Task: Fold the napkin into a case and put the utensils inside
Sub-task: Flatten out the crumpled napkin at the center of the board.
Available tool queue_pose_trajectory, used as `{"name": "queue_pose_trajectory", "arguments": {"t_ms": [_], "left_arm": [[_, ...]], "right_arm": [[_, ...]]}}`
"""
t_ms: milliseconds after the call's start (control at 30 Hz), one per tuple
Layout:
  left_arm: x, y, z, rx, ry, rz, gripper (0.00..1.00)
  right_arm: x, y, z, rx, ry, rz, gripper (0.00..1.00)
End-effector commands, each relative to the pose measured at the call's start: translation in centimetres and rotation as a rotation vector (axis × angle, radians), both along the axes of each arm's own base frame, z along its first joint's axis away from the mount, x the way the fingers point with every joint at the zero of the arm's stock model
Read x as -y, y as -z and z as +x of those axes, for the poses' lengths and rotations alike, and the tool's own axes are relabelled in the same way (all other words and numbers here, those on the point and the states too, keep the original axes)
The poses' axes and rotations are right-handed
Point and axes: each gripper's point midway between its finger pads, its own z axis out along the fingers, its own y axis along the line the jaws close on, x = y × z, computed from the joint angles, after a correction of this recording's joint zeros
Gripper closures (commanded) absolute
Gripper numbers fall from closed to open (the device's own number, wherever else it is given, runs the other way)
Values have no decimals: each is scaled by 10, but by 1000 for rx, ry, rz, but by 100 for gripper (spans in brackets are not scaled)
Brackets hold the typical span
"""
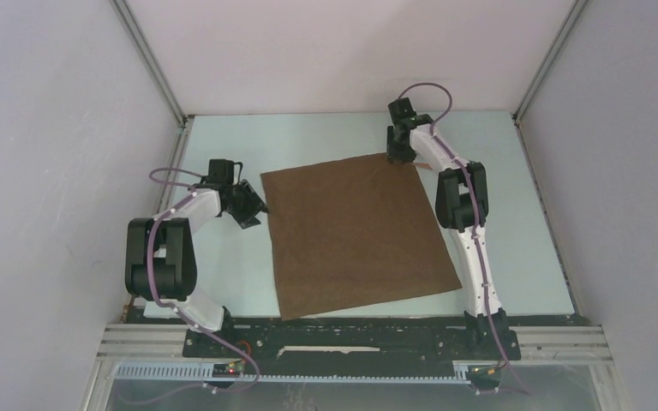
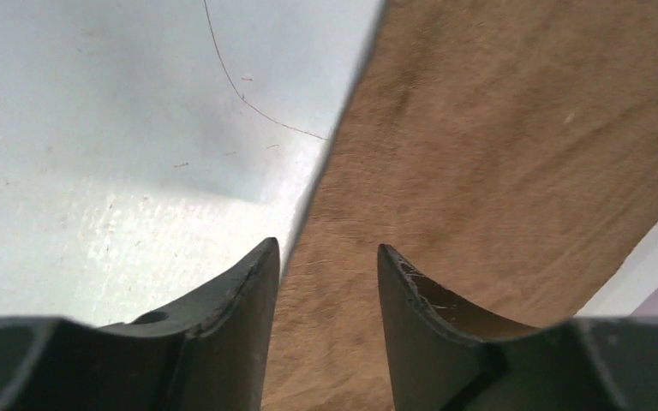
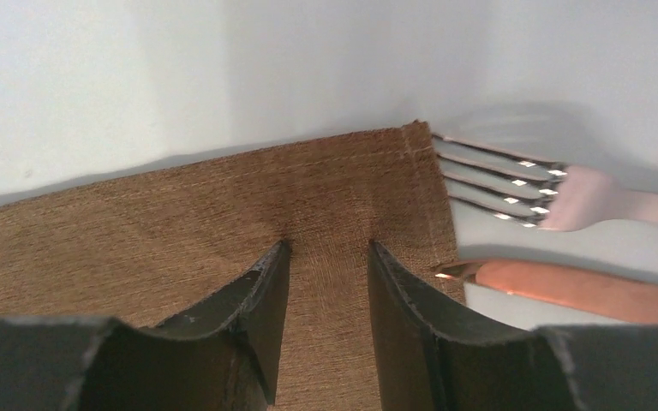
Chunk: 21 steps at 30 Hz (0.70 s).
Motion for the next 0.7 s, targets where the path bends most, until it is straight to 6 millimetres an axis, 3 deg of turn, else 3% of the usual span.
{"name": "queue_pose_trajectory", "arguments": {"t_ms": [0,100,233,300,400,467,533,600,667], "left_arm": [[-3,2,13,-2,40,34,53],[-11,15,19,-52,50,86,58],[-7,24,31,-71,77,75,54],[-7,20,37,-50,70,89,54],[3,-6,50,69,62,63,57],[17,-27,56,155,79,44,51],[37,-42,61,212,112,29,38],[57,-48,67,236,140,11,27],[80,-40,73,219,161,-59,26]], "right_arm": [[5,0,3,-4,31,25,53],[1,0,3,-3,18,41,52],[-2,-3,3,12,9,61,52],[-6,-5,6,23,-1,78,51],[-9,-14,7,39,-4,86,48],[-18,-29,5,57,-40,112,39],[-26,-53,4,93,-66,115,32],[-32,-79,0,128,-80,105,23],[-35,-107,-8,159,-82,102,17]]}}
